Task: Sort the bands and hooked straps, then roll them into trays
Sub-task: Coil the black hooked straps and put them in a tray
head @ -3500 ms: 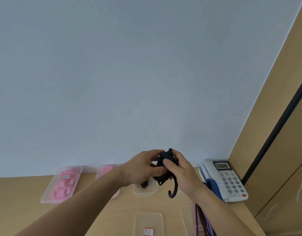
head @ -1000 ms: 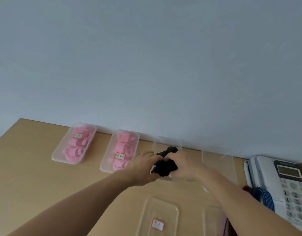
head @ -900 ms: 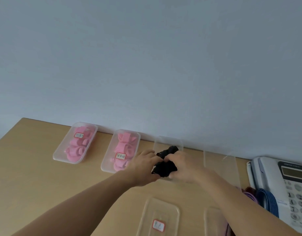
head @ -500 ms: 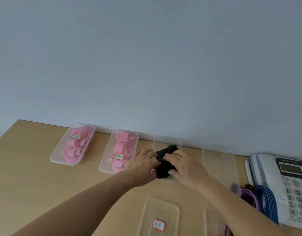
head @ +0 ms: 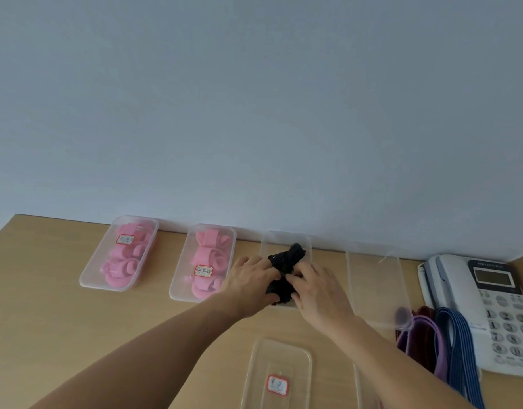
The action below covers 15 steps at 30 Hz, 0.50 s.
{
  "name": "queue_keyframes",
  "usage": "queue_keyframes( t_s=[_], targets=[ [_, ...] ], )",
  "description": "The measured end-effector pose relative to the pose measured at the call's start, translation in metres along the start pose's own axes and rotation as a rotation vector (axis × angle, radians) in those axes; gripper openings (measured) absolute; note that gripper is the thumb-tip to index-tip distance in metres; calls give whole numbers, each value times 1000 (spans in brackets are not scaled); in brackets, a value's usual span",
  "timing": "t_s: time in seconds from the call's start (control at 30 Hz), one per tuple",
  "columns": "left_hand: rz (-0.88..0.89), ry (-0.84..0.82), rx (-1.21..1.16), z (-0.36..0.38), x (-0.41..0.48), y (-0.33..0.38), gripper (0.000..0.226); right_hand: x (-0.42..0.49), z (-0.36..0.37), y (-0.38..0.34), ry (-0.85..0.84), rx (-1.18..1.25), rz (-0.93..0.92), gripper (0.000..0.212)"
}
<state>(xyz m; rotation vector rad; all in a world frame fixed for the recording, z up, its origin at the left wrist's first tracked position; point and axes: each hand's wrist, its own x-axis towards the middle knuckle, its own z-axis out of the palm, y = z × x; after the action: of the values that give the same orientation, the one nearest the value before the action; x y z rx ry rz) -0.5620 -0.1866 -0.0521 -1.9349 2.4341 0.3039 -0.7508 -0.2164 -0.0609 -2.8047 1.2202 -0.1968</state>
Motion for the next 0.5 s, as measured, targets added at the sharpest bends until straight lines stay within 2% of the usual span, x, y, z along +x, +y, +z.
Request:
queue_keyframes(
  t_s=[0.07,0.2,0.33,0.5],
  targets=[
    [11,14,8,4,-3,0,49,0,-1,-2,-15,18,31,36],
    [40,72,57,7,-9,5,42,3,-2,-2,-85,61,90,34],
    [3,32,-2,9,-10,7,44,3,-2,-7,-127,45,109,35],
    [-49,3,-113,4,-11,6,48,-3,-14,-10,-72,58,166,35]
  ],
)
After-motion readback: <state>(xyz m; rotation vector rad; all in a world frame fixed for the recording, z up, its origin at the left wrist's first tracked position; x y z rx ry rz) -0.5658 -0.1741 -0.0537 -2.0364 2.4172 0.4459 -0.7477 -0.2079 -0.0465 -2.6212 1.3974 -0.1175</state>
